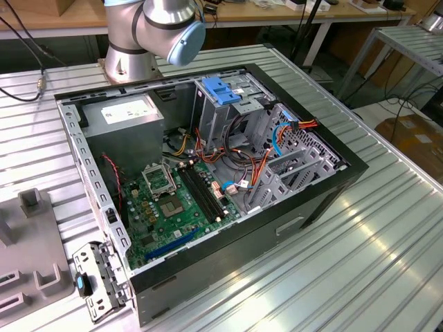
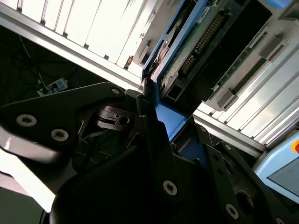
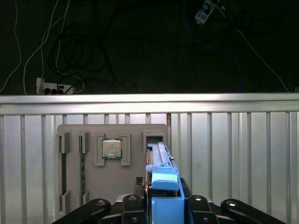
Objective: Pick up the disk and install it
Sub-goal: 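Pick up the disk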
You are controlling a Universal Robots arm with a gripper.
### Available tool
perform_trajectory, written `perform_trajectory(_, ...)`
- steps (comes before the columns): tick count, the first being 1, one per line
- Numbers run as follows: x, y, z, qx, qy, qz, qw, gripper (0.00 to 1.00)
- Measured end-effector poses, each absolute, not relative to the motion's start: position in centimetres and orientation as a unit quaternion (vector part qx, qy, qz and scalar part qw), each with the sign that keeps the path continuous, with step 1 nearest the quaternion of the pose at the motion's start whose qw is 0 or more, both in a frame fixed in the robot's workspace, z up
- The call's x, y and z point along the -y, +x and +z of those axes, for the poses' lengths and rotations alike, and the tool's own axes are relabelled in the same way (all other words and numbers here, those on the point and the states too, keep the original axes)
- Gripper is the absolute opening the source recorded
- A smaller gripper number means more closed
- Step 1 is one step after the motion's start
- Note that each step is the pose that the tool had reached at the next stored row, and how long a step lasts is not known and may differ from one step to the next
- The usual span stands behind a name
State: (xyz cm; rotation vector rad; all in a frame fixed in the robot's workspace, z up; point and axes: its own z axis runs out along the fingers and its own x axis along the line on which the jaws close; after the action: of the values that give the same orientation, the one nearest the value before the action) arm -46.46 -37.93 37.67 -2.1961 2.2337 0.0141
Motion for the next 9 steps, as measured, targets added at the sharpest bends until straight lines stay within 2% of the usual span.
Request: perform_trajectory(9, 37.93, -46.46, 38.34, -0.713, -0.701, 0.005, 0.004, 0.37)
